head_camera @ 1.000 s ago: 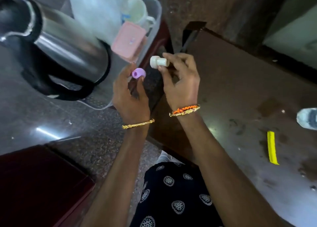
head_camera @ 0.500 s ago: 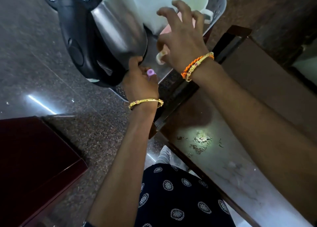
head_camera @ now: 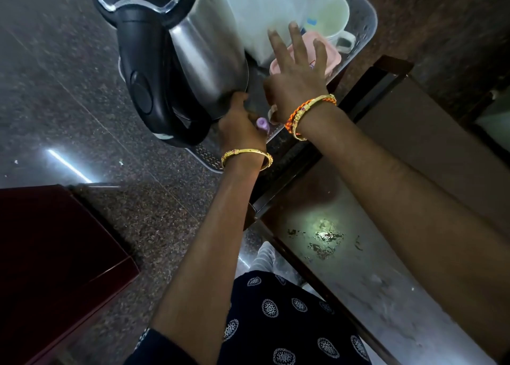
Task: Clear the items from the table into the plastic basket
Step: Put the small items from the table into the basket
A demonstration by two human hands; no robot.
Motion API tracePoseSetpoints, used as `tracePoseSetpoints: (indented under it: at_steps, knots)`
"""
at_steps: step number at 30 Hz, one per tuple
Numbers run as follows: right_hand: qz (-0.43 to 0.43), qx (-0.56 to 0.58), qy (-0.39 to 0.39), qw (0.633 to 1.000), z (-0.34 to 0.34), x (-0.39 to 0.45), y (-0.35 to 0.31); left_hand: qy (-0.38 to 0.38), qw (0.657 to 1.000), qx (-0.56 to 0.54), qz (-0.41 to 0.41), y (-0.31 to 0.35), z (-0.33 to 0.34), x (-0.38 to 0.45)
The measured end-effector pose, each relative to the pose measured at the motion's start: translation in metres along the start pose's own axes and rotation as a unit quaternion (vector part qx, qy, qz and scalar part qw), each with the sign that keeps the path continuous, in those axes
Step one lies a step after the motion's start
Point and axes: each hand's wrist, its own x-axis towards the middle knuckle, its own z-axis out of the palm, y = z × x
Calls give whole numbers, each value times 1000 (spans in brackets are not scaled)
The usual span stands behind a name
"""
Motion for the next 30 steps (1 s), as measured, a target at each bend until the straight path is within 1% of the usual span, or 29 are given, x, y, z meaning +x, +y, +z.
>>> tracePoseSetpoints:
  at_steps: [3, 6, 7, 8, 9, 10, 11, 12, 13, 15, 17, 19, 20, 21, 22, 23, 24, 26, 27, 28, 29, 30]
  knots:
    - [-4, 19, 2, 1000, -2, -3, 0, 8, 1000, 17, -5, 0, 2, 2]
    - [-14, 73, 13, 997, -7, -19, 10, 25, 999, 38, 2, -1, 4, 3]
    - [-12, 109, 29, 994, -8, -27, 14, 26, 999, 45, 1, -1, 2, 4]
    - [-5, 160, 62, 985, -7, -37, 19, 26, 999, 47, -2, -2, 0, 4]
    - [10, 230, 107, 967, -6, -48, 23, 27, 999, 38, -7, -4, -2, 3]
    - [36, 307, 167, 936, -3, -59, 27, 30, 999, 21, -10, -6, -6, 2]
    - [73, 378, 233, 893, 2, -72, 31, 38, 999, 4, -7, -6, -9, -2]
    - [116, 424, 289, 851, 8, -85, 34, 56, 998, -9, 5, -6, -12, -7]
    - [163, 447, 325, 818, 14, -99, 37, 80, 996, -17, 26, -5, -13, -15]
    - [259, 479, 352, 762, 34, -127, 47, 125, 988, -26, 84, 1, -12, -36]
    - [362, 525, 342, 690, 56, -156, 58, 131, 979, -21, 156, 9, 0, -62]
    - [461, 562, 330, 602, 79, -183, 71, 94, 975, -7, 203, 13, 23, -92]
    - [500, 566, 337, 563, 88, -194, 76, 57, 976, 2, 209, 13, 35, -105]
    - [537, 554, 346, 534, 95, -209, 82, 4, 977, 14, 211, 12, 50, -120]
    - [572, 534, 352, 514, 102, -224, 92, -58, 976, 32, 207, 11, 67, -134]
    - [611, 506, 341, 505, 115, -245, 102, -117, 972, 55, 199, 7, 84, -148]
    - [643, 487, 308, 505, 127, -265, 112, -165, 965, 79, 188, 3, 100, -162]
    - [676, 493, 187, 515, 152, -301, 123, -230, 952, 110, 168, -8, 128, -180]
    - [703, 470, 160, 510, 161, -319, 128, -257, 945, 122, 159, -11, 142, -191]
    - [735, 416, 167, 509, 168, -333, 134, -280, 940, 131, 147, -14, 153, -199]
    - [759, 351, 182, 516, 172, -341, 139, -297, 936, 135, 133, -17, 162, -205]
    - [772, 311, 175, 526, 174, -351, 142, -310, 933, 138, 122, -18, 171, -211]
